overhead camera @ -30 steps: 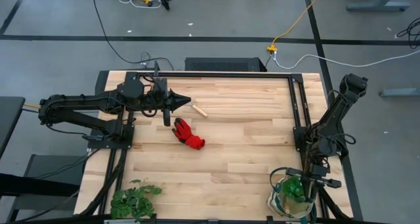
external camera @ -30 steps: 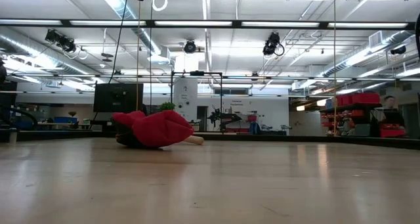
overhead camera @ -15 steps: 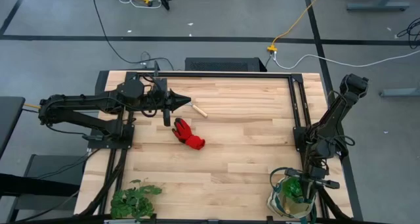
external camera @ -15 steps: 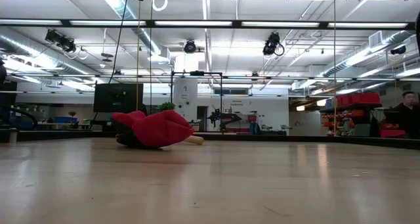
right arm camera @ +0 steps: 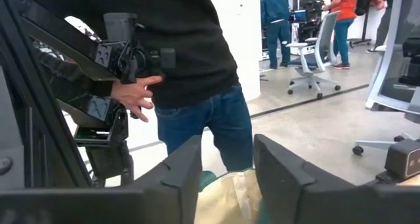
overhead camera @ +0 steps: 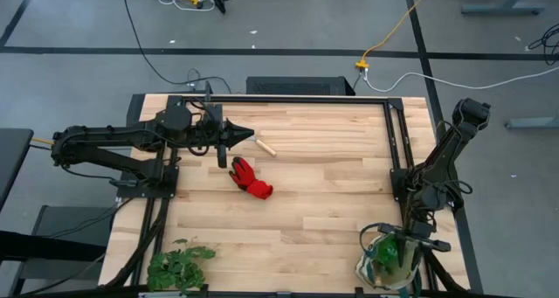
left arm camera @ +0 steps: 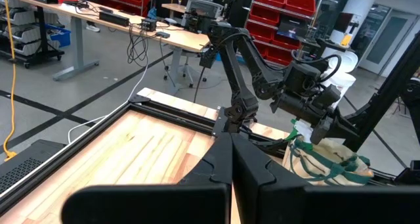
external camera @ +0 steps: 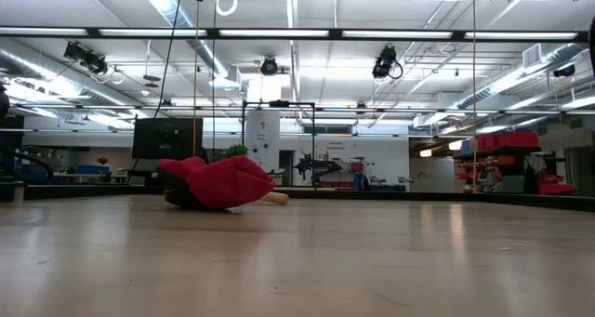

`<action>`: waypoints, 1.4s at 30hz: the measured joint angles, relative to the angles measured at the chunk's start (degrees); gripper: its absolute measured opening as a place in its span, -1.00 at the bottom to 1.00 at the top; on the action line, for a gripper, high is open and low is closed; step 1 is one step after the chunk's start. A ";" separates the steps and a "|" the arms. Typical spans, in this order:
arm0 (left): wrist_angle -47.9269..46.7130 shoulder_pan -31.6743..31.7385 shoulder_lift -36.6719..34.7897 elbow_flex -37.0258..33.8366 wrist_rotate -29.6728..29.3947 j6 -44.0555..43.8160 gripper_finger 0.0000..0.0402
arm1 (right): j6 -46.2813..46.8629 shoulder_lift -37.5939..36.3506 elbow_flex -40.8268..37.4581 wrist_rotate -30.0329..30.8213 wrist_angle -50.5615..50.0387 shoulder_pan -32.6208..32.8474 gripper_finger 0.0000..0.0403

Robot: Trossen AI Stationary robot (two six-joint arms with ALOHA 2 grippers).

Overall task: Pick & Place Garden tools in Gardening bag
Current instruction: Put the hand rake into the gardening bag

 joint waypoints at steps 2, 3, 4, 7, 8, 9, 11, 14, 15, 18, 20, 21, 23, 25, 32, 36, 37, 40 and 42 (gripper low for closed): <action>0.00 0.01 0.00 0.00 0.00 0.00 -0.99 | 0.29 0.00 0.00 -0.02 -0.01 0.00 -0.24; 0.00 0.00 0.00 0.00 0.00 0.00 -0.99 | 0.31 0.00 0.00 -0.01 -0.03 0.00 -0.21; 0.00 0.02 0.00 0.00 0.00 0.00 -0.99 | 0.31 0.00 0.00 0.01 -0.04 0.00 -0.17; 0.00 0.00 0.00 0.00 0.00 0.00 -0.99 | 0.40 0.00 0.00 1.55 -0.04 0.00 -0.08; 0.00 0.02 0.00 0.00 0.00 -0.02 -0.99 | 0.42 0.00 0.00 2.12 -0.04 0.00 -0.05; 0.00 0.00 0.00 0.00 0.00 -0.01 -0.99 | 0.55 0.00 0.00 2.84 -0.04 0.00 -0.03; 0.00 0.00 0.00 0.00 0.00 -0.02 -0.99 | 0.49 0.00 0.00 3.41 -0.04 0.00 0.01; 0.00 0.00 0.00 0.00 0.00 -0.01 -0.99 | 1.13 0.00 0.00 4.72 -0.04 0.00 0.04; 0.00 0.01 0.00 0.00 0.00 0.00 -0.99 | 1.58 0.00 0.00 5.30 -0.04 0.00 0.04; 0.00 0.02 0.00 0.00 0.00 -0.02 -0.99 | 2.28 0.00 0.00 6.56 -0.04 0.00 0.04; 0.00 0.00 0.00 0.00 0.00 -0.02 -0.99 | 2.51 0.00 0.00 7.64 -0.04 -0.02 0.04; 0.00 0.00 0.00 0.00 0.00 -0.02 -0.99 | 3.29 0.00 0.00 8.37 0.07 -0.11 0.04; 0.01 0.01 0.00 0.00 0.00 -0.01 -0.99 | 4.91 0.00 0.00 9.67 0.61 -0.52 0.04; 0.00 0.01 -0.01 0.00 0.00 0.00 -0.99 | 5.32 0.00 0.00 10.68 2.09 -1.07 0.04; 0.00 0.00 -0.02 0.00 0.20 0.00 -0.99 | 5.25 -0.02 0.02 13.06 3.78 -3.70 0.05; 0.02 0.02 -0.02 0.00 0.22 0.00 -0.99 | 4.75 -0.02 0.02 13.09 3.76 -5.47 0.04; 0.02 0.00 -0.02 0.00 0.22 0.00 -0.99 | 4.55 -0.02 0.02 13.09 3.76 -5.93 0.03; 0.01 0.02 -0.01 0.00 0.41 0.01 -0.99 | 2.81 -0.02 0.04 13.11 3.44 -7.15 -0.04; 0.02 0.02 -0.02 0.00 1.11 0.02 -0.99 | 1.04 -0.02 0.04 13.25 2.80 -7.98 -0.13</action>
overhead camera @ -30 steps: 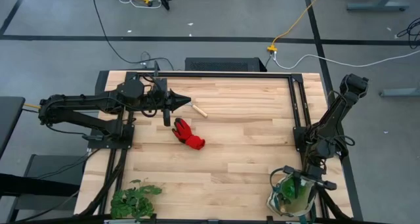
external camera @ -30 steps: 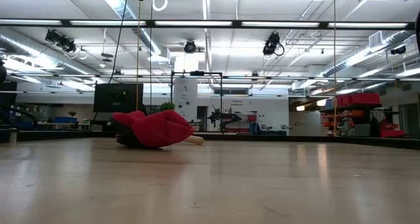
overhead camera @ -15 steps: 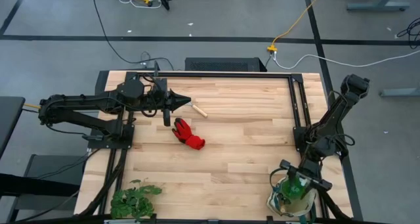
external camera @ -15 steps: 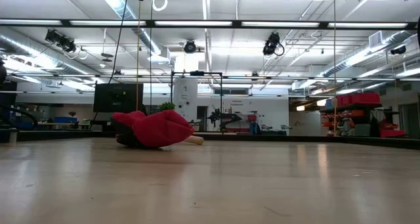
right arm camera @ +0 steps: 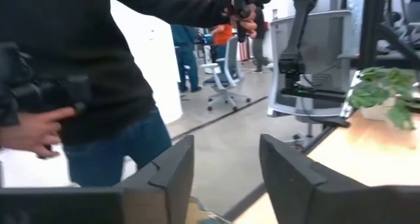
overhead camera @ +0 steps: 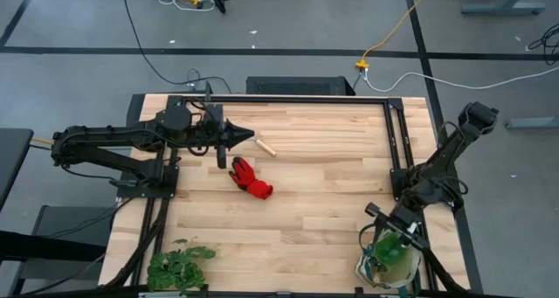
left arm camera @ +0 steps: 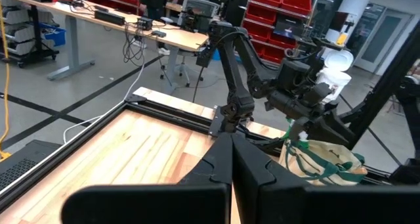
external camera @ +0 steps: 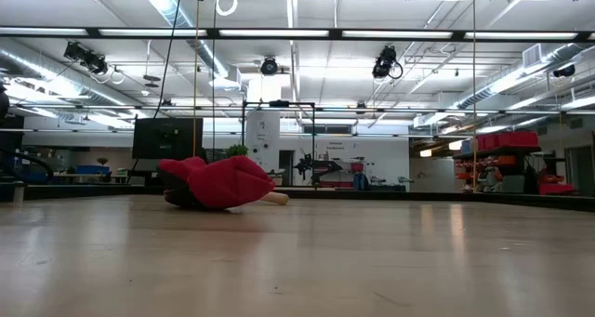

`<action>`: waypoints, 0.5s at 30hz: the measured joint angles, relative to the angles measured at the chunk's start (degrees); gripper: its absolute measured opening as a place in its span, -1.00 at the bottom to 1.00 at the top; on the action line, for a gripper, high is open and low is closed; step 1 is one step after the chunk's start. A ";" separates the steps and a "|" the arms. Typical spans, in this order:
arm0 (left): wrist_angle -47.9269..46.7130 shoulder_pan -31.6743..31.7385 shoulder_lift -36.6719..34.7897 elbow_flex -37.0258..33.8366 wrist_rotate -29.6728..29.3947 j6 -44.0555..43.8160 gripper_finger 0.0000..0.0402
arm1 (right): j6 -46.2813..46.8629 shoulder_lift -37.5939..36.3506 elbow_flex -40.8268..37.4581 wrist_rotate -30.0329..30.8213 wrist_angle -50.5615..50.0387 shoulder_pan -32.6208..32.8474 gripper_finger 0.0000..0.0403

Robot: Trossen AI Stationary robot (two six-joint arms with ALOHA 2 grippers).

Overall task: Pick & Place Garden tools in Gardening bag
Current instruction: Put the hand rake into the gardening bag

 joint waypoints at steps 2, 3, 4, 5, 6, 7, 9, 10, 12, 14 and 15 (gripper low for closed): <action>0.01 -0.01 0.00 0.00 0.59 -0.02 -0.99 | -1.81 0.00 0.02 0.00 -0.82 -0.86 -0.25; 0.01 -0.02 0.01 0.00 0.81 -0.01 -0.99 | -2.45 0.00 0.02 0.00 -1.18 -1.27 -0.31; 0.01 -0.02 0.00 0.00 1.01 0.01 -0.99 | -2.82 0.00 0.02 0.00 -1.41 -1.70 -0.38; 0.01 -0.02 0.00 0.00 1.05 0.01 -0.99 | -3.32 0.00 0.02 0.00 -1.59 -2.09 -0.45; 0.01 0.00 0.00 0.00 1.05 0.01 -0.99 | -3.93 0.00 0.02 0.00 -1.72 -2.44 -0.51; 0.01 0.00 0.00 0.00 1.05 0.01 -0.99 | -4.81 0.00 0.02 0.00 -1.81 -2.76 -0.58; 0.01 -0.01 0.01 0.00 1.05 0.01 -0.99 | -6.36 0.00 0.02 0.21 -1.78 -3.32 -0.71; 0.01 -0.01 0.01 0.00 1.04 0.01 -0.99 | -6.88 0.00 0.02 0.88 -1.80 -3.56 -0.77; 0.01 -0.02 0.00 0.00 1.05 0.01 -0.99 | -7.72 0.00 0.02 2.40 -1.80 -4.13 -0.88; 0.01 0.00 0.01 0.00 1.05 0.01 -0.99 | -8.64 0.00 0.02 3.27 -1.82 -4.81 -0.96; 0.01 0.00 0.00 0.00 1.05 0.01 -0.99 | -9.11 0.00 0.02 3.28 -1.80 -5.24 -0.98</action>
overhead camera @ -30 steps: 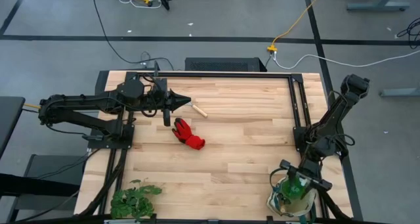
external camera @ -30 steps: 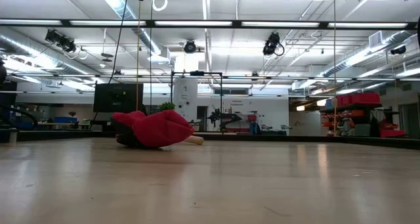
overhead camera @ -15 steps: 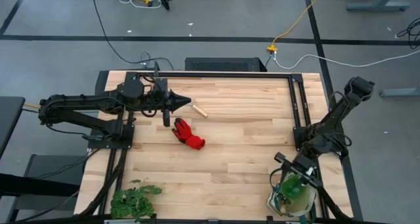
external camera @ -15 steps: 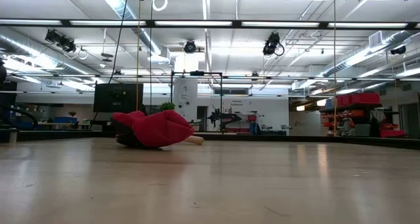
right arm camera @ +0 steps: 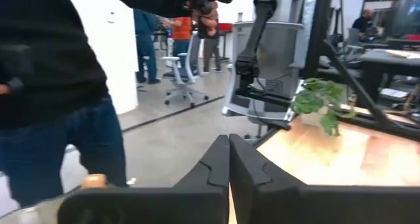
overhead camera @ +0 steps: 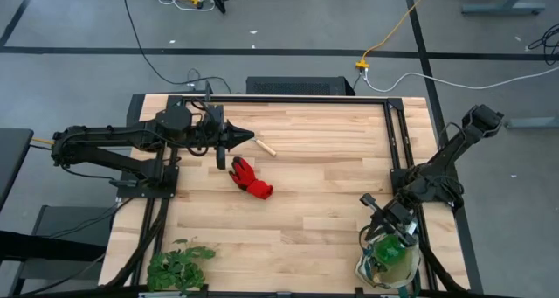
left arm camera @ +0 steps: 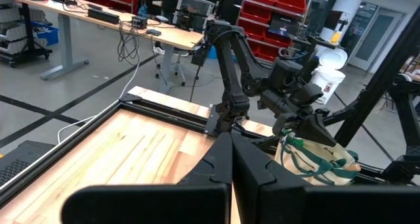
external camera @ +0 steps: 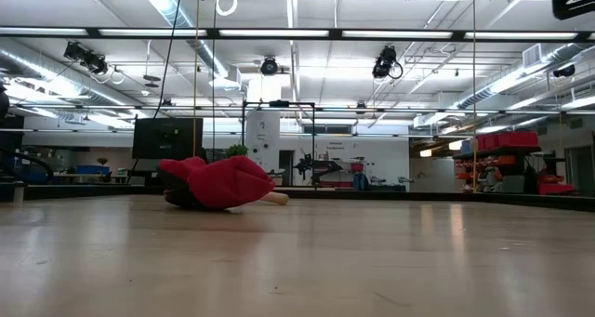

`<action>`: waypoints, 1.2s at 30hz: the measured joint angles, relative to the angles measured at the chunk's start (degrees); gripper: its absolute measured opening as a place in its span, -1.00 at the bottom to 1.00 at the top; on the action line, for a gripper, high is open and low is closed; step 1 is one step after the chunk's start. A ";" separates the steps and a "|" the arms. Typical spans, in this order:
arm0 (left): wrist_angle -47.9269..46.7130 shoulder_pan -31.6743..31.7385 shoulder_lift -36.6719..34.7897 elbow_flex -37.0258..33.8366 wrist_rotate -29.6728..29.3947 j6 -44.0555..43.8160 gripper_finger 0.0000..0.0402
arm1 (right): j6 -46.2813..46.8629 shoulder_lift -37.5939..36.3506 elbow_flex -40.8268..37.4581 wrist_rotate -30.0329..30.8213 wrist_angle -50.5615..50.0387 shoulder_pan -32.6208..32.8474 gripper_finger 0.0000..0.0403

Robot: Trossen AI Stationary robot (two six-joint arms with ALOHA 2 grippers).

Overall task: Pick & Place Garden tools in Gardening bag
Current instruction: Put the hand rake into the gardening bag

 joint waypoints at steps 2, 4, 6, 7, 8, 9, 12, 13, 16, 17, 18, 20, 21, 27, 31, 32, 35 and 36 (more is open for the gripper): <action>0.00 -0.01 0.00 0.00 0.00 0.01 -0.99 | -0.18 0.00 0.00 0.00 0.00 -0.94 -0.98; 0.00 -0.02 0.02 0.00 0.00 0.02 -0.99 | -0.14 0.00 0.00 0.26 -0.01 -1.94 -0.98; 0.00 0.00 0.02 0.00 0.00 0.02 -0.99 | -0.35 0.00 0.00 1.52 0.00 -2.89 -0.99; 0.00 0.00 0.00 0.00 0.00 0.02 -0.99 | -0.67 0.00 0.00 2.31 0.00 -3.47 -0.99; 0.00 -0.02 0.00 0.00 0.00 0.02 -0.99 | -0.92 0.00 0.00 3.13 0.00 -4.13 -0.99; 0.00 0.00 0.00 0.00 0.00 0.02 -0.99 | -1.10 0.00 0.00 3.49 0.00 -4.86 -0.99; 0.01 -0.01 0.00 0.00 0.00 0.03 -0.99 | -1.05 0.00 0.00 4.83 0.02 -7.66 -0.99; 0.00 0.00 0.01 0.00 -0.01 0.31 -0.99 | -1.05 0.00 0.00 4.94 0.02 -8.65 -1.00; 0.02 -0.02 0.00 0.00 0.00 2.05 -0.99 | -0.76 0.00 0.00 4.34 0.04 -11.70 -1.00; 0.02 -0.02 0.00 0.00 0.00 2.22 -0.99 | -0.70 0.00 0.00 4.08 0.03 -12.62 -1.00; 0.02 -0.02 0.00 0.00 0.00 2.43 -0.99 | -0.67 0.00 0.00 3.70 0.04 -13.54 -1.00; 0.02 0.00 0.00 0.00 0.00 2.45 -0.99 | -0.66 0.00 0.00 2.73 0.04 -15.37 -1.00; 0.02 -0.01 0.00 0.00 0.00 2.45 -0.99 | -0.64 0.00 0.00 2.16 0.02 -16.28 -1.00; 0.02 0.00 0.00 0.00 0.00 2.49 -0.99 | -0.64 0.00 0.00 0.97 0.03 -21.74 -1.00; 0.02 -0.02 0.00 0.00 0.00 2.54 -0.99 | -0.63 0.00 0.00 0.96 0.04 -26.16 -1.00; 0.02 -0.01 0.00 0.00 0.00 2.57 -0.99 | -0.37 0.00 0.00 0.96 0.04 -27.33 -1.00; 0.02 -0.02 0.00 0.00 0.00 2.65 -0.99 | 0.58 0.00 0.00 0.95 0.04 -30.62 -1.00; 0.02 0.00 0.00 0.00 0.00 2.79 -0.99 | 0.72 0.00 0.01 0.94 0.04 -31.68 -1.00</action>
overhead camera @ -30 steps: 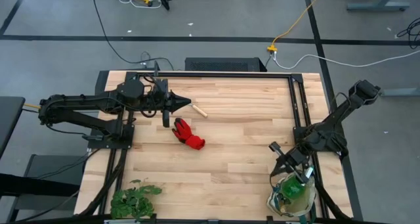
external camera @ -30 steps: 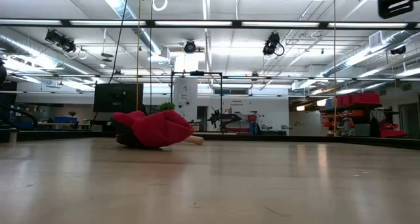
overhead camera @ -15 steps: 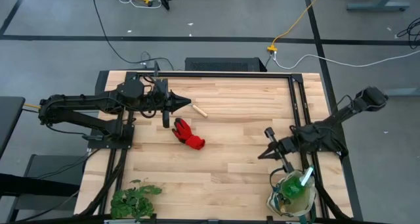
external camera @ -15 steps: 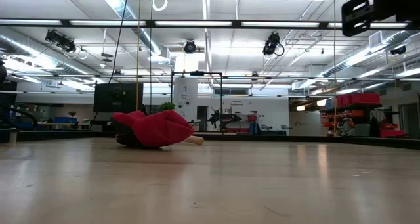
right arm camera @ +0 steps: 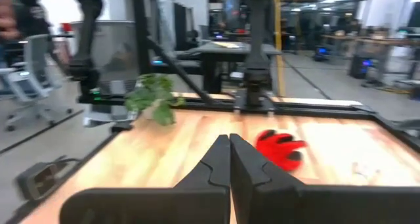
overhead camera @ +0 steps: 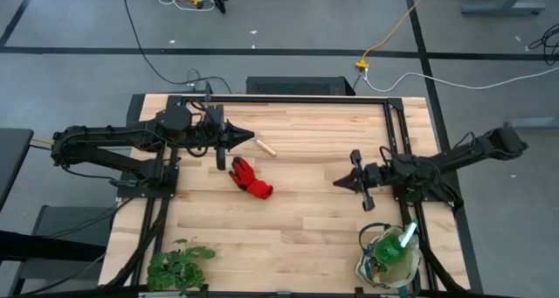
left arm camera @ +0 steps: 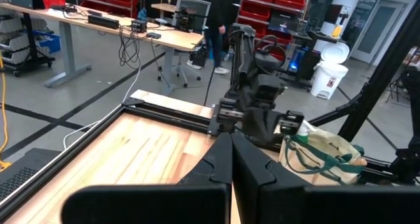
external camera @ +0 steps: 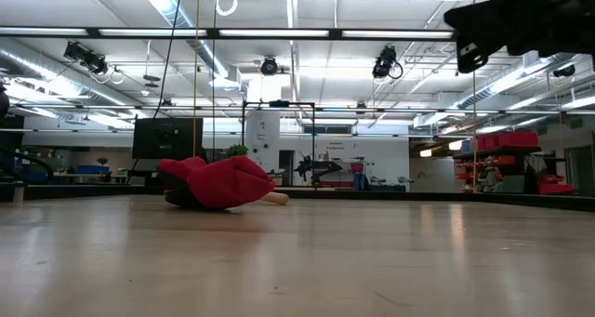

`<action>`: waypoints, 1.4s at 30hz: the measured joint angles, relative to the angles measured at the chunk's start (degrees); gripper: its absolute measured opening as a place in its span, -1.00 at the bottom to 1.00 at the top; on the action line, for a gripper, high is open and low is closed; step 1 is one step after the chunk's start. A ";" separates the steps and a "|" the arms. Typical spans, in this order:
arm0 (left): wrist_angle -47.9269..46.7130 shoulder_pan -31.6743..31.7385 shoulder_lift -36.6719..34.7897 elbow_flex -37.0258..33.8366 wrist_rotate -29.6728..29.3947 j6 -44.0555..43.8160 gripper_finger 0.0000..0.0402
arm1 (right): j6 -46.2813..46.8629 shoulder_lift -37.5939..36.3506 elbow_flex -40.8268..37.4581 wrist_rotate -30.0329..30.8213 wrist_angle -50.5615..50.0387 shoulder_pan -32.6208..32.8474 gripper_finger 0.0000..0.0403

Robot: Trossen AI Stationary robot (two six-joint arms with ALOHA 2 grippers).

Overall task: Pick & Place Garden tools in Gardening bag
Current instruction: Put the hand rake into the gardening bag

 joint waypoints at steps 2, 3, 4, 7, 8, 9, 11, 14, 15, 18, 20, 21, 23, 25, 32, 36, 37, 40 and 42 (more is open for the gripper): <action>0.00 0.00 0.00 0.00 0.00 0.49 -0.99 | -0.02 0.00 0.00 -0.02 0.00 -2.20 -1.00; 0.00 -0.02 0.00 0.00 0.00 0.47 -0.99 | -0.03 0.00 -0.01 -0.10 0.00 -3.26 -1.00; 0.00 -0.02 0.00 0.00 0.00 0.48 -0.99 | -0.03 0.00 0.00 -0.15 0.00 -4.31 -1.00; 0.00 -0.01 0.00 0.00 0.00 1.35 -0.99 | 0.08 0.00 0.02 -1.73 0.00 -7.06 -1.00; 0.00 0.00 0.00 0.00 0.00 1.57 -0.99 | 0.16 0.00 0.02 -2.49 0.00 -7.79 -1.00; 0.00 -0.01 0.00 0.00 0.00 1.58 -0.99 | 0.17 0.00 0.02 -3.13 0.02 -8.35 -1.00; 0.00 -0.01 0.00 0.00 0.00 1.68 -0.99 | 0.16 0.00 0.02 -3.61 0.08 -9.21 -1.00; 0.00 0.00 0.00 0.00 0.00 1.82 -0.99 | 0.17 0.04 0.92 -4.02 -0.73 -9.93 -1.00; 0.00 -0.02 0.01 0.00 0.00 1.82 -0.99 | 0.17 0.04 1.83 -4.54 -1.51 -10.04 -1.00; 0.00 -0.01 0.01 0.00 0.00 1.82 -0.99 | -0.51 0.04 5.99 -5.09 -5.94 -10.08 -1.00; 0.00 -0.02 0.00 0.00 0.00 1.82 -0.99 | -1.87 0.04 8.85 -5.09 -9.63 -10.10 -1.00; 0.00 -0.02 0.00 0.00 0.00 1.84 -0.99 | -2.37 0.04 10.21 -5.08 -11.39 -10.10 -1.00; -0.04 0.00 0.00 0.00 0.27 2.93 -0.99 | -2.87 0.04 12.60 -5.04 -13.99 -10.10 -1.00; -0.34 0.00 0.00 0.00 1.50 4.37 -0.99 | -2.81 0.03 14.43 -5.03 -15.36 -10.10 -1.00; -2.23 -0.02 0.00 0.02 2.89 6.20 -0.99 | 2.73 0.02 18.94 -2.43 -18.49 -10.13 -1.00; -4.82 0.00 0.00 0.02 2.93 6.15 -0.99 | 5.17 0.02 21.00 -2.64 -20.92 -10.13 -1.00; -5.57 0.00 0.00 0.02 2.94 6.15 -0.99 | 5.95 0.02 21.40 -2.77 -21.35 -10.13 -1.00; -7.24 -0.02 0.00 0.02 3.02 6.15 -0.99 | 7.61 0.02 22.00 -2.94 -22.40 -10.13 -1.00; -8.40 -0.02 0.00 0.02 3.02 5.80 -0.99 | 7.91 0.02 22.25 -2.97 -22.88 -10.13 -1.00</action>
